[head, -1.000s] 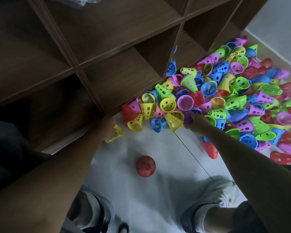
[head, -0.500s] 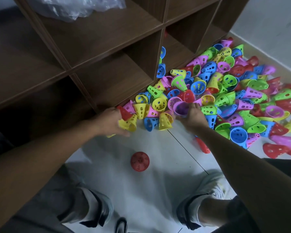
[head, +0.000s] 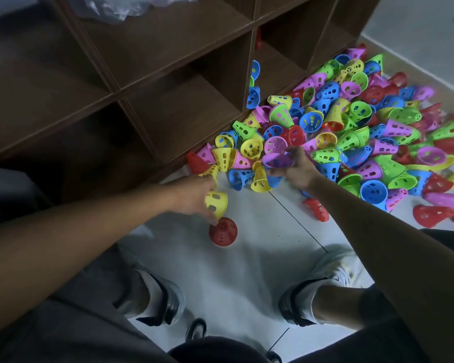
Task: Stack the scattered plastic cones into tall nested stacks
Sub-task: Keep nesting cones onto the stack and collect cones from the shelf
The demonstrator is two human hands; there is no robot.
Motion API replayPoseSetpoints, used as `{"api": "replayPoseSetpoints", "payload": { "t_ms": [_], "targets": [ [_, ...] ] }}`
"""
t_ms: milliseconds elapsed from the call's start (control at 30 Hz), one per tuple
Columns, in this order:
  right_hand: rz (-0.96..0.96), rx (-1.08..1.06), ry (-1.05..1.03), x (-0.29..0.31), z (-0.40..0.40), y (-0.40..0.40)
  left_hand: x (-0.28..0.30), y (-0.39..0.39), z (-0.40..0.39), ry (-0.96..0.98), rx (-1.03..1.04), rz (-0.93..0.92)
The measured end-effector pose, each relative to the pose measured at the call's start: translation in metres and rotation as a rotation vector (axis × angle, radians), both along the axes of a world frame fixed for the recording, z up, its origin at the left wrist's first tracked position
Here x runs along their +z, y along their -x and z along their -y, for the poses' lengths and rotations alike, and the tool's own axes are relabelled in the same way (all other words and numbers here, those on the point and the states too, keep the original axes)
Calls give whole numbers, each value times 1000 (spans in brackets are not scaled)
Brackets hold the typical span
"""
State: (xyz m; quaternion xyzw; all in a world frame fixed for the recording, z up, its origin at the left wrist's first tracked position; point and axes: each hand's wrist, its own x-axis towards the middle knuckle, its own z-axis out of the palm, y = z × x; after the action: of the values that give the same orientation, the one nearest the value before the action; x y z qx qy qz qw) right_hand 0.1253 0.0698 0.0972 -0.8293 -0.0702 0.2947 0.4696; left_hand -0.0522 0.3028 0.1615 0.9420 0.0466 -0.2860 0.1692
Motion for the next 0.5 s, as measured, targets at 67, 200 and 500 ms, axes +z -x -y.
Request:
{"api": "replayPoseSetpoints", "payload": {
  "t_ms": [67,200,500],
  "targets": [
    [-38,33,29,4,0,3,-8,3,9,-1,-46,-19],
    [-60,119,108,9,3,11,-29,8,24,-44,-147,-31],
    [-158,205,118,8,8,29,-72,19,49,-50,-151,147]
  ]
}}
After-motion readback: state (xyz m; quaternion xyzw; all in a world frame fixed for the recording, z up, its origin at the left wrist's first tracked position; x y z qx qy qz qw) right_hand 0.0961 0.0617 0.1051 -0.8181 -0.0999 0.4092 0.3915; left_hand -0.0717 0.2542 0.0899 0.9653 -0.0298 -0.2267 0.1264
